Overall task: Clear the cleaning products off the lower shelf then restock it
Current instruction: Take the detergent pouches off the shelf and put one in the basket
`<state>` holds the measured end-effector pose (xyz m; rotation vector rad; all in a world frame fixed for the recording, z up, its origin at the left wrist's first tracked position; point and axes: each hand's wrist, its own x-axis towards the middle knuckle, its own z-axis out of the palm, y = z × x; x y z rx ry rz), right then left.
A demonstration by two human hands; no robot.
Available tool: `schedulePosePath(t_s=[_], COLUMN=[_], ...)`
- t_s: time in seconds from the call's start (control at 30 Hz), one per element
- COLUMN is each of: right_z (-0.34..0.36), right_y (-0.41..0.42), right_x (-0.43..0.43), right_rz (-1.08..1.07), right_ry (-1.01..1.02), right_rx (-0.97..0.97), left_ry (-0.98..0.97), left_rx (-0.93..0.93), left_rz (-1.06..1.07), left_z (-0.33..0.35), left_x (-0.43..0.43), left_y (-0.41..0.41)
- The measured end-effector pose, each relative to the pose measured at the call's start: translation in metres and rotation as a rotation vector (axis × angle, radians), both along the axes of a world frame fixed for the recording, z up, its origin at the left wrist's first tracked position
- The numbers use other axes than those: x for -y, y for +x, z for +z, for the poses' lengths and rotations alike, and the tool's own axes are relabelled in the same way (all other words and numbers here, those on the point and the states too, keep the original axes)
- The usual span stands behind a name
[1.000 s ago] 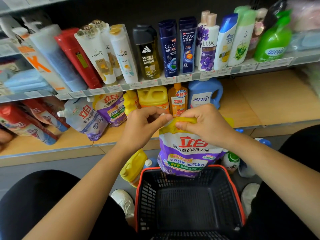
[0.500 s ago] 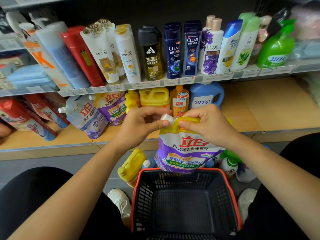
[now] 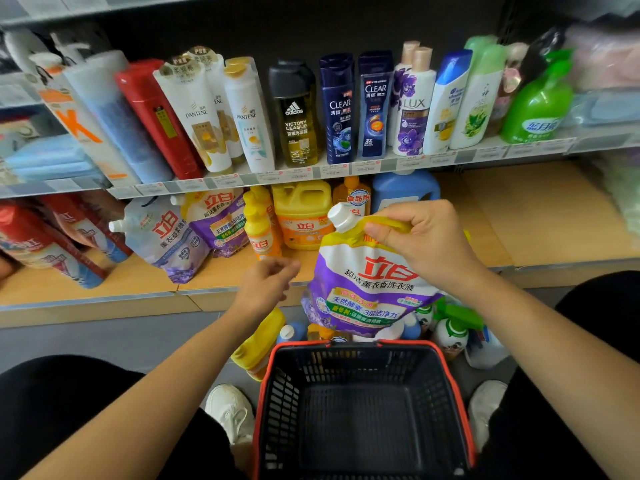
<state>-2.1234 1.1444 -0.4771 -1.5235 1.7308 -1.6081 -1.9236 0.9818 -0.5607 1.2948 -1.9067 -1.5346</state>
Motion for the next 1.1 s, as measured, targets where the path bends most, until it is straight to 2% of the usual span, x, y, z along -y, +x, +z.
schedulePosePath(t_s=[0.07,0.13,0.27,0.37,0.63,0.77,0.9,1.0,1.03,1.1], right_z=[0.002,0.003,0.007,0.009,-0.003,-0.022,-0.05,-0.064,-0.065,-0.06], right_y=[-0.002,-0.004,-0.009,-0.015,-0.055,-0.072,-0.084,-0.079,-0.075,-0.061], right_x=[0.0,0.0,0.0,-0.002,-0.007,-0.003,0.007,0.014,0.016,0.018], right_rz=[-0.02,-0.043,-0.074,-0.122,-0.319,-0.425,-0.489,-0.562,-0.609,-0.663], right_ry=[-0.033,-0.061,-0.101,-0.124,-0.066,-0.018,0.12,0.22,0.232,0.203], right_rx=[-0.007,-0.039,-0.033,-0.019,-0.004,0.09,0.21,0.346,0.341,0.195], left_ry=[0.168,0.32,0.442,0.441,0.221,0.01,-0.247,-0.361,-0.399,-0.519], left_rx=[0.127,0.152,0.031,-0.06,-0.302,-0.415,-0.455,-0.464,-0.452,-0.398], left_rz=[0.011,-0.037,-0.189,-0.163,0.094,0.196,0.223,0.183,0.168,0.124], left_z=[-0.017,-0.027,-0.035,-0.037,-0.026,-0.005,0.026,0.051,0.058,0.07], left_x=[0.0,-0.003,-0.007,-0.009,0.001,0.009,0.016,0.015,0.014,0.01], left_y=[0.001,0.001,-0.007,-0.014,-0.02,-0.021,-0.02,-0.019,-0.02,-0.02])
